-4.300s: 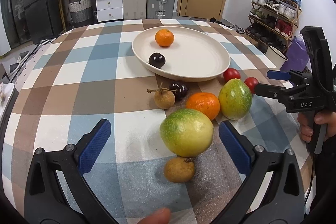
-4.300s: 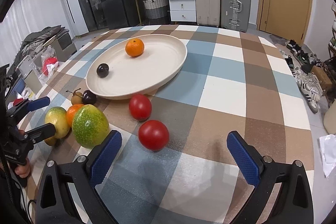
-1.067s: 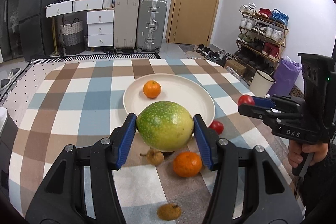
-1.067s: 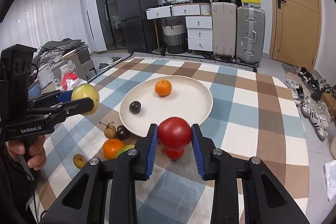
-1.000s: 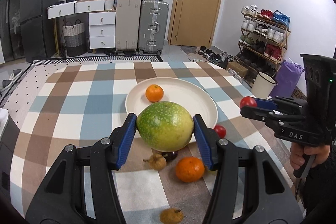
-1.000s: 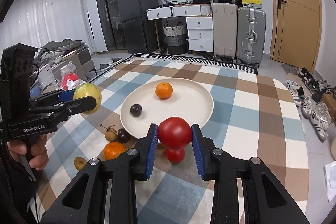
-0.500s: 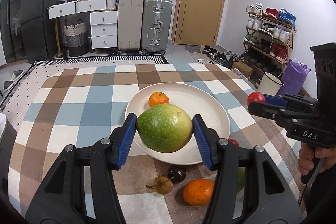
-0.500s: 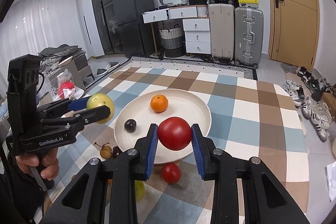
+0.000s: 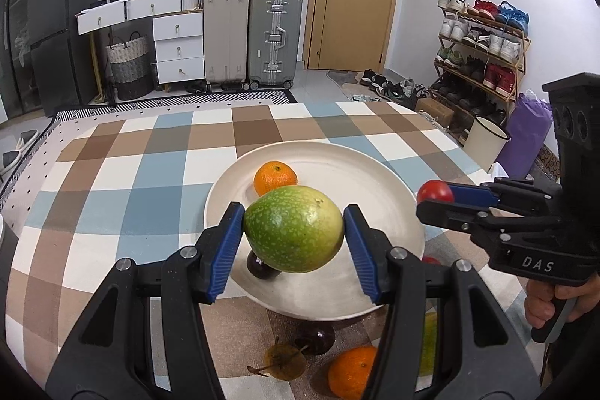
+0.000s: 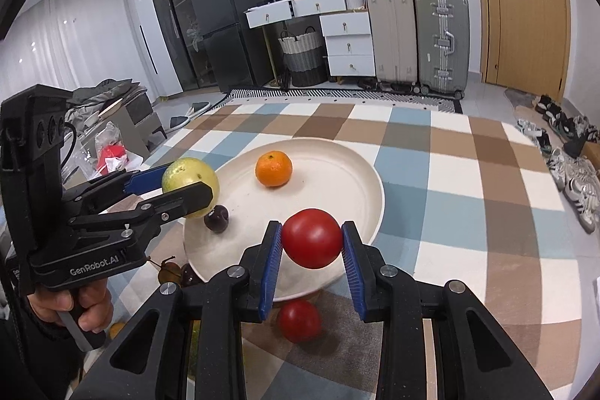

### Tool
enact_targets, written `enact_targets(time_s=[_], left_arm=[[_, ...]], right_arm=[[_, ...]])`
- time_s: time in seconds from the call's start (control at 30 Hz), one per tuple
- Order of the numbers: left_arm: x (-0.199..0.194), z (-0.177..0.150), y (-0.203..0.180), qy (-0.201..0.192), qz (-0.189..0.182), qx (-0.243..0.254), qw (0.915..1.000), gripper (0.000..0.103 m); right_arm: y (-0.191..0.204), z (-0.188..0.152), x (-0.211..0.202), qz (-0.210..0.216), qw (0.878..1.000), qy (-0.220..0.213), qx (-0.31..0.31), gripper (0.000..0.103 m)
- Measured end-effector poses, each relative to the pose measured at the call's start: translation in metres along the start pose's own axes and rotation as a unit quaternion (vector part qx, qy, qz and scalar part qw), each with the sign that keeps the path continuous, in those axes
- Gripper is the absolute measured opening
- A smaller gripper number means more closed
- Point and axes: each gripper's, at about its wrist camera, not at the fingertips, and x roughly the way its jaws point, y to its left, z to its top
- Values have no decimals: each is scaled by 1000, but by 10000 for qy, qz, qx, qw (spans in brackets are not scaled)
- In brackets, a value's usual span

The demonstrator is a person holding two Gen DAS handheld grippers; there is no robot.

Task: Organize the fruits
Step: 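Lower green fruit and tomato onto the cream plate and open both tools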

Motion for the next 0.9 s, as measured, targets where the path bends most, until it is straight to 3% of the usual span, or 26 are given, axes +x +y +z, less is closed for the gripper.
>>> enact_targets(time_s=[0.4,0.6,0.63,0.73,0.9], left_arm=[[9,-2,-1,99,-107,53,9999,52],[2,-1,0,25,-75,11,10000,52],[-1,0,0,14,-110,9,9999,53],[-9,1,2,-35,-148,-19,9999,68],[-25,-1,9,-102,-145,-151,9997,84]], right_arm=[[1,-3,23,-73,9997,219,39,33],[4,-3,14,-199,9998,44,-64,54],[3,-3,12,-239,9997,10,-58,64],[0,-6,5,-250,9996,-91,7,86],[-2,-10,-2,-385,9992,-111,-65,101]])
